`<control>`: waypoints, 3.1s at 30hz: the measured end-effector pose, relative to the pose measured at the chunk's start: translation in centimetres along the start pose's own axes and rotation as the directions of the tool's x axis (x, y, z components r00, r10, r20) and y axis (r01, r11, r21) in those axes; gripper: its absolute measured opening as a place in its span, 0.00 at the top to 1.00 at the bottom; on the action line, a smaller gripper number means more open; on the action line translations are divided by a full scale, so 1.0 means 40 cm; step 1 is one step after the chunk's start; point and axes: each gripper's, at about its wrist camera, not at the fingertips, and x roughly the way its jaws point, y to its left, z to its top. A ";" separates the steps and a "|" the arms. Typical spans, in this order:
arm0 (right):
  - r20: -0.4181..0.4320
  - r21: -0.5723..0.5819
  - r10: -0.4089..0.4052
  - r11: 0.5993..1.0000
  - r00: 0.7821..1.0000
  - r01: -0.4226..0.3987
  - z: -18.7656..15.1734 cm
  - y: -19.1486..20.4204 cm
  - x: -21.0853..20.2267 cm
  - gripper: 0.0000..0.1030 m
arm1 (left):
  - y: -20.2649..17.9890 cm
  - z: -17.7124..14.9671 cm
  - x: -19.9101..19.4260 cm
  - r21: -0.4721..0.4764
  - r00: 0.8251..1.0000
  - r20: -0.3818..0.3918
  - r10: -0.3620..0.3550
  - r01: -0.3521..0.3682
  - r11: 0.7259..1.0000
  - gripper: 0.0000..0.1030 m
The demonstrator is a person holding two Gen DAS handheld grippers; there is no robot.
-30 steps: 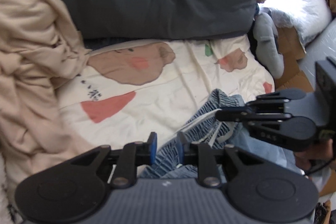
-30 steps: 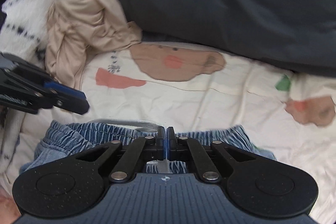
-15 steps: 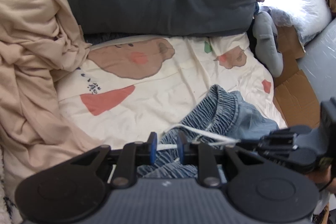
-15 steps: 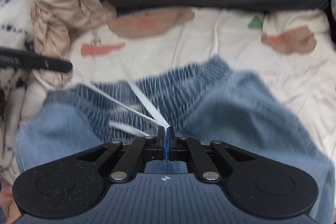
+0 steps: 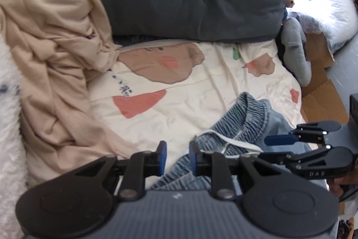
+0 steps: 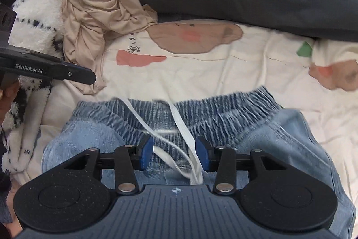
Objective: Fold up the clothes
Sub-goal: 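Lift the waistband with the right tool and spread the jeans on the sheet, then lower the jeans waistband and open the right tool to release it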
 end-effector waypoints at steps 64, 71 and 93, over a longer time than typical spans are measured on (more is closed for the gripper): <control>-0.082 0.312 -0.103 0.942 0.991 0.123 -0.211 -0.190 -0.216 1.00 | 0.031 -0.141 -0.032 -0.092 0.994 -0.097 0.048 -0.057 0.994 0.58; -0.190 0.407 -0.144 0.889 0.971 0.211 -0.323 -0.233 -0.208 1.00 | 0.023 -0.159 -0.036 -0.098 0.993 -0.115 0.032 -0.043 0.994 0.58; -0.018 0.284 -0.257 0.925 0.966 0.251 -0.132 -0.349 -0.205 0.96 | 0.041 -0.218 0.040 -0.346 0.992 -0.128 -0.016 -0.030 0.938 0.81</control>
